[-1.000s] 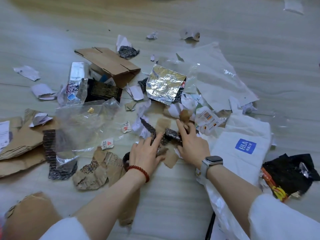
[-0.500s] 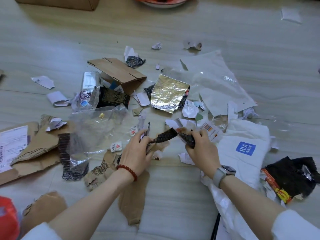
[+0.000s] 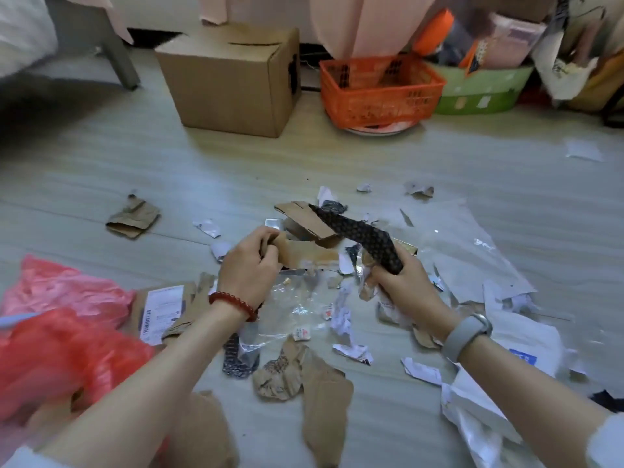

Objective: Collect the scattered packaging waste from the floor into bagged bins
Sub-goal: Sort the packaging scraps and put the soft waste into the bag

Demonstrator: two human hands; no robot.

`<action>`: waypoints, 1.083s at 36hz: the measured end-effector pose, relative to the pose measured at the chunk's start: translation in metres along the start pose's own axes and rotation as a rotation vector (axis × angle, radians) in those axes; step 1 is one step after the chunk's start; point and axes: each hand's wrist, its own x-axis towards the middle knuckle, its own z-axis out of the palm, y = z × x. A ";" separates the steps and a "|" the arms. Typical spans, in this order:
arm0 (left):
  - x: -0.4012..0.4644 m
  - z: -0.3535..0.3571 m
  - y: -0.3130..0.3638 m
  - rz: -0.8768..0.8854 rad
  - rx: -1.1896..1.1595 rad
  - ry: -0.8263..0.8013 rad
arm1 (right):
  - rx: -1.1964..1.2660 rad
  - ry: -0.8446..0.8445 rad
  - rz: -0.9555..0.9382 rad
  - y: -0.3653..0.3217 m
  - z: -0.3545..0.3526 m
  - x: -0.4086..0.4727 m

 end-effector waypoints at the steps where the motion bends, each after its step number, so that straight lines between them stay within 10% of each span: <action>1: 0.001 -0.022 -0.002 0.002 0.043 0.026 | -0.058 -0.033 -0.030 -0.012 0.009 0.002; 10: -0.055 -0.186 -0.061 0.043 0.701 0.081 | -0.907 -0.179 -0.601 -0.108 0.121 -0.009; 16: -0.125 -0.208 -0.135 -0.196 1.073 -0.456 | -0.940 -0.217 -0.926 -0.144 0.202 -0.037; 21: -0.156 -0.226 -0.167 -0.363 0.861 -0.719 | -0.919 -0.331 -1.063 -0.155 0.257 -0.060; 29: -0.163 -0.300 -0.172 -0.394 0.363 -0.258 | -1.010 -0.440 -1.188 -0.143 0.335 -0.097; 35: -0.178 -0.302 -0.206 -0.392 0.307 0.182 | -1.084 -0.923 -0.935 -0.115 0.376 -0.124; 39: -0.188 -0.289 -0.223 -0.483 0.387 0.189 | -1.173 -1.170 -0.718 -0.093 0.394 -0.129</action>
